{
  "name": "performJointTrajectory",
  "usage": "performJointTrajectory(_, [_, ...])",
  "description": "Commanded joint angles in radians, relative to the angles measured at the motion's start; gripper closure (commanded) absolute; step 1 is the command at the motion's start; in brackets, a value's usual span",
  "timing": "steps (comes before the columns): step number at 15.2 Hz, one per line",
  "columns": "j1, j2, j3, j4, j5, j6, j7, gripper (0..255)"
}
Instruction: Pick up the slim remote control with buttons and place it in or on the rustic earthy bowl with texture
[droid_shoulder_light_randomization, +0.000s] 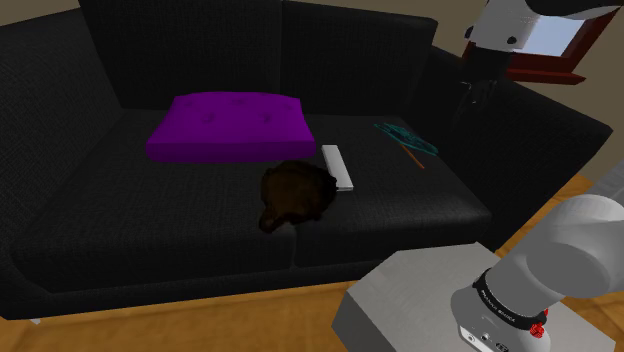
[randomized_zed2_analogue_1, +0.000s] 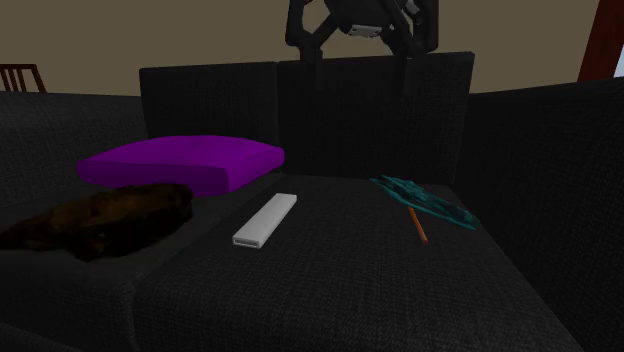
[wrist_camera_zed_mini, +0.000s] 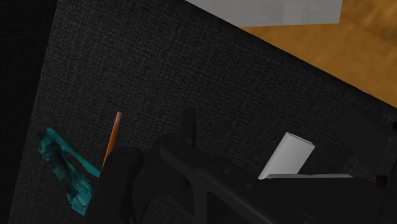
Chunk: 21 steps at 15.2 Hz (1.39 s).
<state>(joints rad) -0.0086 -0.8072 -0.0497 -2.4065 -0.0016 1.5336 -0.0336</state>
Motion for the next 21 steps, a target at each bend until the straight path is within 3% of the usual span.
performJointTrajectory(1, [0.000, 0.000, 0.000, 0.000, 0.000, 0.000, 0.000, 0])
performJointTrajectory(11, [0.006, 0.252, 0.118, -0.055, 0.051, 0.360, 0.191, 0])
performJointTrajectory(21, [-0.011, 0.612, 0.213, 0.053, 0.007, 0.660, 0.401, 0])
